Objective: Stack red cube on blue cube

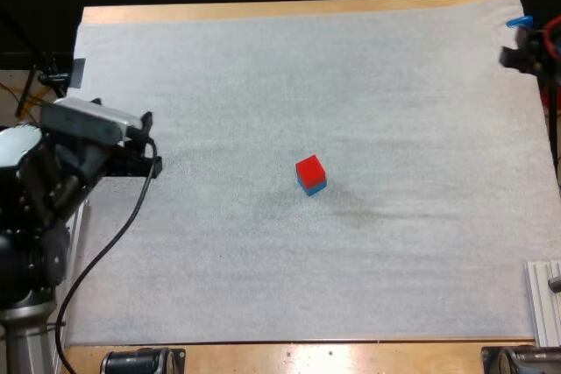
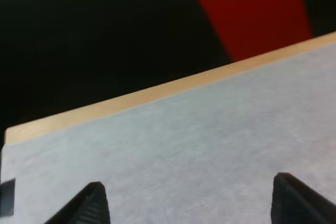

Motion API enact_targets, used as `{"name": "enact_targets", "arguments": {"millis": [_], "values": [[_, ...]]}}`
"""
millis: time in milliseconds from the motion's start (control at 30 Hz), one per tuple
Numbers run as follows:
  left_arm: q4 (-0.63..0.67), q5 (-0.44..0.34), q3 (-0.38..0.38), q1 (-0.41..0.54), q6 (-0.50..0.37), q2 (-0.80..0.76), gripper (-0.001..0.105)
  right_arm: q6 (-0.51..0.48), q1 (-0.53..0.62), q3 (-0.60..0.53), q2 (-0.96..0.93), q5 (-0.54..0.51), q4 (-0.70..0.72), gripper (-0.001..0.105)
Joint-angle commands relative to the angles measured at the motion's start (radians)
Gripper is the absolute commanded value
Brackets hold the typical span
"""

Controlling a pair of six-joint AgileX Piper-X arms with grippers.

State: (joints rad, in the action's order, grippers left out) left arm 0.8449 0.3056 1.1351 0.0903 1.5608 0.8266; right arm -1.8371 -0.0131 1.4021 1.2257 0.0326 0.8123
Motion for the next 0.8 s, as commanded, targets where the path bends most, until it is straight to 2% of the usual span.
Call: {"name": "enact_targets", "arguments": {"millis": [0, 233, 367, 467, 633, 767], "values": [[0.004, 0.012, 0.003, 0.001, 0.02, -0.032, 0.063, -0.02, 0.011, 0.003, -0.026, 0.017, 0.019, 0.058], [0.018, 0.012, 0.003, -0.026, 0.02, -0.161, 0.063, -0.044, 0.008, -0.015, -0.163, 0.017, 0.128, 0.058], [0.018, 0.012, 0.003, -0.026, 0.02, -0.229, 0.063, -0.046, 0.008, -0.104, -0.283, 0.017, 0.121, 0.058], [0.04, 0.012, 0.003, -0.026, 0.02, -0.288, 0.063, -0.046, 0.008, -0.212, -0.405, 0.017, 0.12, 0.058], [0.22, 0.012, 0.003, -0.026, -0.046, -0.424, 0.063, -0.046, 0.008, -0.383, -0.641, 0.015, 0.137, 0.058], [0.308, 0.012, 0.003, -0.026, -0.053, -0.514, 0.063, -0.046, 0.008, -0.466, -0.823, 0.015, 0.168, 0.058]]}}
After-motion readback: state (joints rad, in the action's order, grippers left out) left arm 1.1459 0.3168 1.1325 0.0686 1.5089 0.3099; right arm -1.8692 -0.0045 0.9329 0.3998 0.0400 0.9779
